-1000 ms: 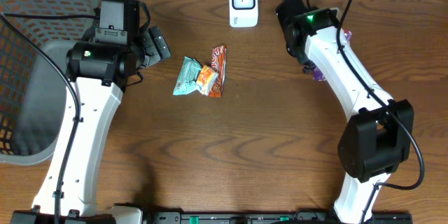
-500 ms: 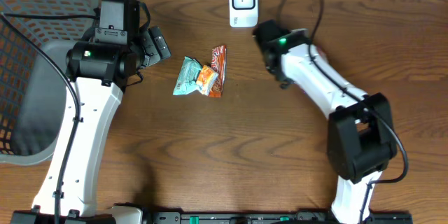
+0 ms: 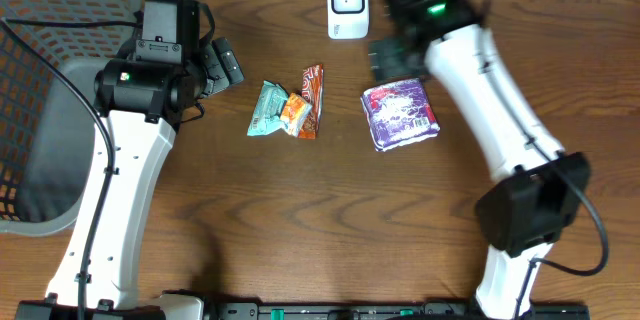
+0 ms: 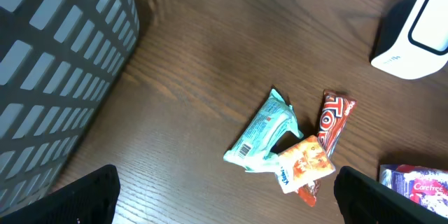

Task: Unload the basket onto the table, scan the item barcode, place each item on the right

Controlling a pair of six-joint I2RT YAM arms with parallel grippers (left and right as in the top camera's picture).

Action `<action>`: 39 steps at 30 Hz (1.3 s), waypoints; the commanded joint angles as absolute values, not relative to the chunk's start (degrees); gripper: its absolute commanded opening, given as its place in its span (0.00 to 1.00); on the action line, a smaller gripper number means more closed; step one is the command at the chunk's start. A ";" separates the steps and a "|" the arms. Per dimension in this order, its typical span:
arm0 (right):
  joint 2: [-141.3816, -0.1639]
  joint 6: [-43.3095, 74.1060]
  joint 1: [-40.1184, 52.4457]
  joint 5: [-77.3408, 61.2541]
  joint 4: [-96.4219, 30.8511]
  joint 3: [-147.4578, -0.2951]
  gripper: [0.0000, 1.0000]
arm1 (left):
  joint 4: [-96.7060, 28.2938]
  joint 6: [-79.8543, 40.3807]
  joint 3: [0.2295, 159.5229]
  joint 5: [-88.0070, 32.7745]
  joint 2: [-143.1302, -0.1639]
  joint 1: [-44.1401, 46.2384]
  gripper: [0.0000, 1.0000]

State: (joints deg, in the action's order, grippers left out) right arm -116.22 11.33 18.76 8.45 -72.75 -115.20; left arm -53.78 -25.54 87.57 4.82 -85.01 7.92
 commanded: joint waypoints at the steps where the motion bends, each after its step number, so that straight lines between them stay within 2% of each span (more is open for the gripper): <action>1: -116.42 -0.67 10.44 -6.87 -74.19 -113.69 0.95 | -53.95 -26.02 87.99 5.13 -85.34 7.68 0.98; 4: -117.16 -8.16 4.78 -19.20 -74.48 -109.93 0.93 | -53.95 -26.02 87.99 5.13 -85.34 7.68 0.98; 8: -117.49 -11.77 0.43 -35.33 -70.41 -103.00 0.89 | -53.95 -26.02 87.99 5.13 -85.34 7.68 0.98; 11: -117.49 -12.05 0.62 -37.30 -68.45 -101.62 0.85 | -53.95 -26.02 87.99 5.13 -85.34 7.68 0.98; 12: -117.47 -11.77 1.19 -36.21 -68.07 -101.69 0.79 | -53.95 -26.02 87.99 5.13 -85.34 7.68 0.98; 14: -116.95 -9.65 2.98 -32.91 -68.07 -102.35 0.75 | -53.95 -26.02 87.99 5.13 -85.34 7.68 0.98; 17: -116.07 -4.36 7.33 -23.09 -67.72 -103.09 0.76 | -53.95 -26.02 87.99 5.13 -85.34 7.68 0.98; 23: -116.68 9.72 20.27 9.30 -66.52 -101.69 0.80 | -53.95 -26.02 87.99 5.13 -85.34 7.68 0.98; 26: -117.47 16.32 25.96 19.94 -64.97 -99.24 0.80 | -53.95 -26.02 87.99 5.13 -85.34 7.68 0.98; 32: -117.67 21.91 33.58 28.12 -56.36 -89.67 0.73 | -53.95 -26.02 87.99 5.13 -85.34 7.68 0.98; 34: -117.67 22.87 35.09 30.83 -53.23 -86.30 0.68 | -53.95 -26.02 87.99 5.13 -85.34 7.68 0.98; 39: -117.69 23.57 35.99 36.10 -43.81 -77.56 0.64 | -53.95 -26.02 87.99 5.13 -85.34 7.68 0.98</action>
